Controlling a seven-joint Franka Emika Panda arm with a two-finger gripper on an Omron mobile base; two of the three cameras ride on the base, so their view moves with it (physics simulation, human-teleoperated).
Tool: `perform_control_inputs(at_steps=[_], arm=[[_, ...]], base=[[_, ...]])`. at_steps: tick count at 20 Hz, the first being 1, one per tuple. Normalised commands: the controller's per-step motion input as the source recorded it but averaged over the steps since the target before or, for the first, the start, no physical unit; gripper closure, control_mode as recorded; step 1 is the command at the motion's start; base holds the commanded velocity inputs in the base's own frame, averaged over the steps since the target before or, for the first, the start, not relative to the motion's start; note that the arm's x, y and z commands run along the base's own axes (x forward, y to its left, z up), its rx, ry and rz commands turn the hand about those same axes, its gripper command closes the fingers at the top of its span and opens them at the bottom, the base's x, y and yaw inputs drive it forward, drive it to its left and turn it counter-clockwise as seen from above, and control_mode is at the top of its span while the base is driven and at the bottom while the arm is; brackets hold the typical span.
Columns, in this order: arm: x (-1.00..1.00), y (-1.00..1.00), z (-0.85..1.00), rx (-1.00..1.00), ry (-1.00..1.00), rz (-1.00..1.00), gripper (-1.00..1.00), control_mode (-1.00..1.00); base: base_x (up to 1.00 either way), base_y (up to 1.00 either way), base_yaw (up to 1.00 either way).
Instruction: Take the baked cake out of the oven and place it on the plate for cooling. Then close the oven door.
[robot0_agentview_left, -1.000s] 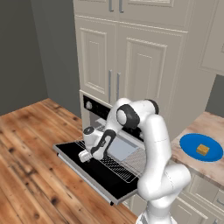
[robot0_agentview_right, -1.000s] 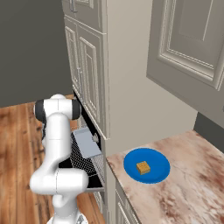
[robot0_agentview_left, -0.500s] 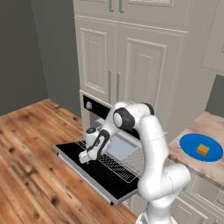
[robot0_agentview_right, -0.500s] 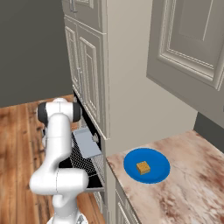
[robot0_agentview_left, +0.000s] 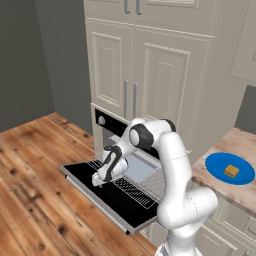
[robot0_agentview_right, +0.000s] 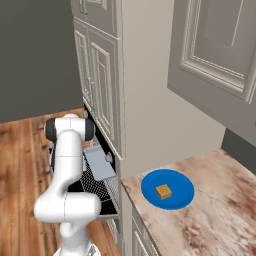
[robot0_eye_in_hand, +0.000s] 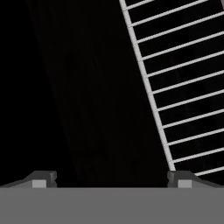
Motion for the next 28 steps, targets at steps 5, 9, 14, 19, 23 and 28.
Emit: perform_control_inputs(at_steps=[5, 9, 14, 19, 23, 28], arm=[[0.08, 0.0, -0.27, 0.03, 0.02, 0.0, -1.0, -1.0], [0.02, 0.03, -0.23, 0.0, 0.01, 0.0, -1.0, -1.0], [0.07, 0.0, -0.3, 0.0, 0.0, 0.0, -1.0, -1.0], [0.18, -0.02, -0.32, 0.0, 0.0, 0.0, -1.0, -1.0], [0.32, -0.21, -0.36, 0.0, 0.0, 0.0, -1.0, -1.0], [0.4, -0.33, -0.36, 0.0, 0.0, 0.0, -1.0, -1.0]], base=[[0.0, 0.0, 0.0], [0.0, 0.0, 0.0], [0.0, 0.0, 0.0], [0.0, 0.0, 0.0], [0.0, 0.0, 0.0], [0.0, 0.0, 0.0]])
